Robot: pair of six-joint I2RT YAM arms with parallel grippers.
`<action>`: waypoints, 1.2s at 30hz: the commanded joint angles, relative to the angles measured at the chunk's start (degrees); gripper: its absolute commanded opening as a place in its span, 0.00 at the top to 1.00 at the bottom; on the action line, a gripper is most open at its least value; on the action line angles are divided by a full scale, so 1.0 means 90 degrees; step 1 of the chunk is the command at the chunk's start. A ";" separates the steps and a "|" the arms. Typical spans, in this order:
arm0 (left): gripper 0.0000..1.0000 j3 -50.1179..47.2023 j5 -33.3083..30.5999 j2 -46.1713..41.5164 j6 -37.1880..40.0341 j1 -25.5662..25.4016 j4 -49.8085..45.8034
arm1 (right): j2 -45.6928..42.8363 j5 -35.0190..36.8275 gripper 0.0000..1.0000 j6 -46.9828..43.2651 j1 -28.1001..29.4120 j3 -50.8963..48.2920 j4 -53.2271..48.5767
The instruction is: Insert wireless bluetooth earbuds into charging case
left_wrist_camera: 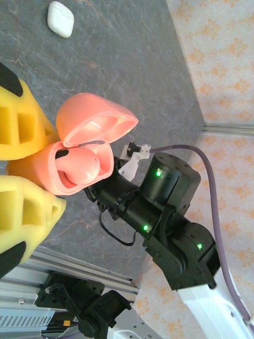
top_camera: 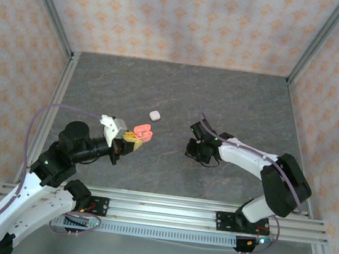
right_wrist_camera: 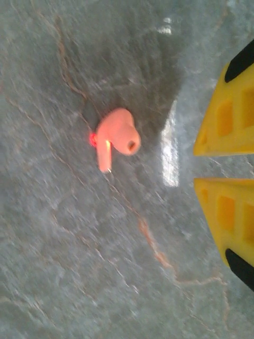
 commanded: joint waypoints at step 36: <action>1.00 0.0114 -0.0199 0.0228 0.0294 -0.0017 0.0019 | 0.1540 -0.0238 0.84 -0.1565 -0.1398 0.1735 -0.0515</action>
